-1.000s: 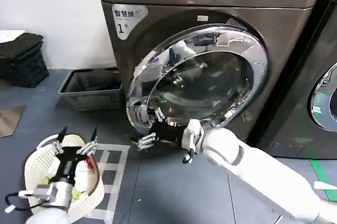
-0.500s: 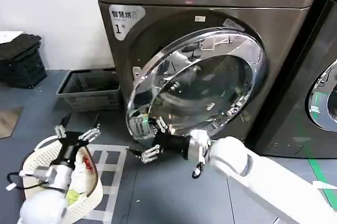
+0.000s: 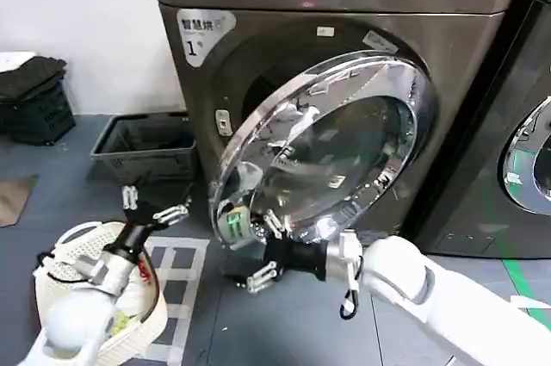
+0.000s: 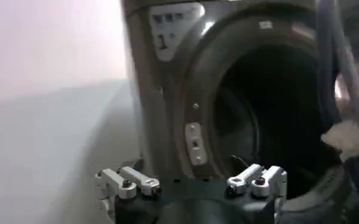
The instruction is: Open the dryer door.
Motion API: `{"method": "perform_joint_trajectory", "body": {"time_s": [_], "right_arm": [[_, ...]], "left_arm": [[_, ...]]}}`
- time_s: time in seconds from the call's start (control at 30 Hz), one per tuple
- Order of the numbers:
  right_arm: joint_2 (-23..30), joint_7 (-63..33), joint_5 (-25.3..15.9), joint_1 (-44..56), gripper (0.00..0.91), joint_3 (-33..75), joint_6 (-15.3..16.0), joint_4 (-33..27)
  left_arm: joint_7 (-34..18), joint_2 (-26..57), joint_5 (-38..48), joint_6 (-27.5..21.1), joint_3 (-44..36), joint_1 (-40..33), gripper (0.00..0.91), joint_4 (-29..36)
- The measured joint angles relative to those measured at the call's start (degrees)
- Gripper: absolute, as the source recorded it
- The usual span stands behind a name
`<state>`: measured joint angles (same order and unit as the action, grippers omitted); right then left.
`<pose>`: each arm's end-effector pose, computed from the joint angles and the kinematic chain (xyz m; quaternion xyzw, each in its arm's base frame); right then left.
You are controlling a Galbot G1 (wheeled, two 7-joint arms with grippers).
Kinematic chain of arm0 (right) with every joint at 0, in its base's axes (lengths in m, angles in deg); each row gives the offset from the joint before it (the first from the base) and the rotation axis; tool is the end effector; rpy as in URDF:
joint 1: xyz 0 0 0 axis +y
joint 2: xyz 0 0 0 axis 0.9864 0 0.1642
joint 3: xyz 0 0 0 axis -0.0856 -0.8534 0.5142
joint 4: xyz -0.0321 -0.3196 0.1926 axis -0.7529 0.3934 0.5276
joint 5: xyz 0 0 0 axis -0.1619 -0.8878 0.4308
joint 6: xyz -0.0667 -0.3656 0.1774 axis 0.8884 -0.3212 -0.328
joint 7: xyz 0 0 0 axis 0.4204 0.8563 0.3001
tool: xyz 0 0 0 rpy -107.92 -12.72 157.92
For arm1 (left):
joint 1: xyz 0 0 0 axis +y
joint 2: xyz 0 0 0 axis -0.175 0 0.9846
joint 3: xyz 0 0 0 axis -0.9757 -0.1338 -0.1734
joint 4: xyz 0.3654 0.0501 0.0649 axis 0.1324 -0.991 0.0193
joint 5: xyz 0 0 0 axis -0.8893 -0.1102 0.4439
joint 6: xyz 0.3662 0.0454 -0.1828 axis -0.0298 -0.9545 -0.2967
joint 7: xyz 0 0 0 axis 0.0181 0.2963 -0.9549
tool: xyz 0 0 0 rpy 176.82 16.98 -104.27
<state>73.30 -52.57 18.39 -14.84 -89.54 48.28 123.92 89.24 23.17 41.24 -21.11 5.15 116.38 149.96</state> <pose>0.3565 0.0444 -0.2001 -0.6454 0.7502 -0.1412 0.0258 0.3149 0.1352 -0.2622 0.1650 0.9750 0.0948 0.1149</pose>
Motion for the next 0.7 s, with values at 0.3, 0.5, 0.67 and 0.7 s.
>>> {"method": "perform_joint_trajectory", "body": {"time_s": [0.3,0.5,0.67,0.7], "right_arm": [[-3.2,4.3,-2.4,3.4,0.907,2.2,-3.4,1.5],[-5.5,6.8,-4.7,7.0,0.907,4.5,-6.4,2.5],[-7.2,6.9,-5.5,9.9,0.907,6.0,-8.5,3.1],[-7.7,6.9,-5.5,10.3,0.907,6.3,-8.9,3.3]], "left_arm": [[1.5,3.0,-0.9,0.4,-4.4,-4.4,0.907,-2.3],[2.1,4.8,-1.5,0.9,-8.1,-7.5,0.907,-3.5],[2.2,5.5,-1.5,0.7,-10.9,-9.8,0.907,-4.1],[2.2,5.6,-1.4,0.7,-11.3,-10.2,0.907,-4.1]]}}
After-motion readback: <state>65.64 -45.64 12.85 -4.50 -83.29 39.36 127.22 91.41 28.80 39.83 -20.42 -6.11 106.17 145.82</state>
